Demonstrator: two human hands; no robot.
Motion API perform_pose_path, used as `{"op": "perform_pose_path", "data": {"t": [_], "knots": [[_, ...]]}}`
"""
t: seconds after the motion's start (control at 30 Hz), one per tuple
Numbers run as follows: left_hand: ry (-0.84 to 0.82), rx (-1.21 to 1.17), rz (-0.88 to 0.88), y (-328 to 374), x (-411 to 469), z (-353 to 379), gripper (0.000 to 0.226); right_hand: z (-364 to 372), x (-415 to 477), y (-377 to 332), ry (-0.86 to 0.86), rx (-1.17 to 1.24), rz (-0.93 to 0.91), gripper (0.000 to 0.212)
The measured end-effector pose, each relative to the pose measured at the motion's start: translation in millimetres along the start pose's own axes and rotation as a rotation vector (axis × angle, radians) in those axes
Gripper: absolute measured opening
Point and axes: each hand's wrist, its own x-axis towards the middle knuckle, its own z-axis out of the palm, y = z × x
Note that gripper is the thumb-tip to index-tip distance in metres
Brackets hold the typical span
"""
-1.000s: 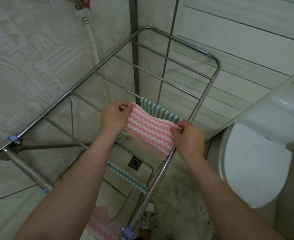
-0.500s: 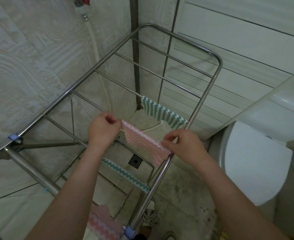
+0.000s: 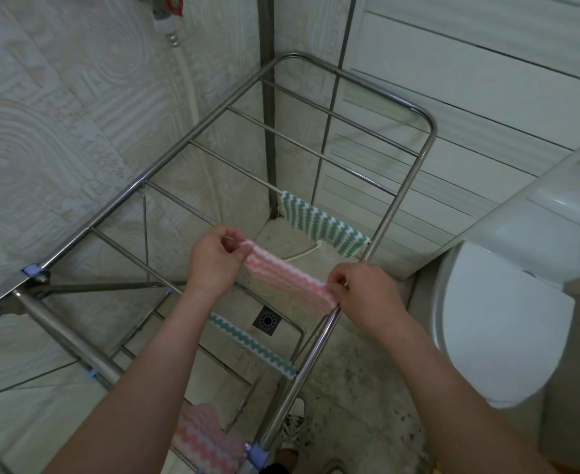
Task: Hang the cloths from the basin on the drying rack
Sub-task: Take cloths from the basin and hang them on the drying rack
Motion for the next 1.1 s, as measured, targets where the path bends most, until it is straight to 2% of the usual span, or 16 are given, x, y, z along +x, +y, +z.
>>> {"op": "perform_pose_path", "data": {"t": [0.13,0.27,0.4,0.5,0.73,0.93,1.0,1.1], "knots": [[0.018,0.124,0.101,3,1,-1,0.006,2,-2,1,0.061,-0.008,-0.014,0.015],[0.067,0.316,0.314,0,-1,-1,0.020,1,-7,-1,0.020,-0.028,-0.070,0.026],[-0.114,0.405,0.514,-6,-8,4,0.023,4,-14,-3,0.018,-0.108,-0.096,0.022],[-0.123,0.409,0.586,-8,-8,5,0.016,7,-14,-6,0.043,-0.179,-0.123,0.024],[-0.154,0.476,0.586,3,-5,6,0.012,13,-20,-4,0.075,-0.217,-0.147,0.025],[-0.212,0.580,0.513,16,-9,10,0.020,3,-40,12,0.121,0.088,-0.094,0.026],[-0.187,0.540,0.491,21,-13,14,0.024,-4,-49,19,0.157,0.173,-0.040,0.026],[-0.176,0.419,0.551,43,-32,34,0.018,-19,-73,38,0.230,0.253,0.048,0.020]]}}
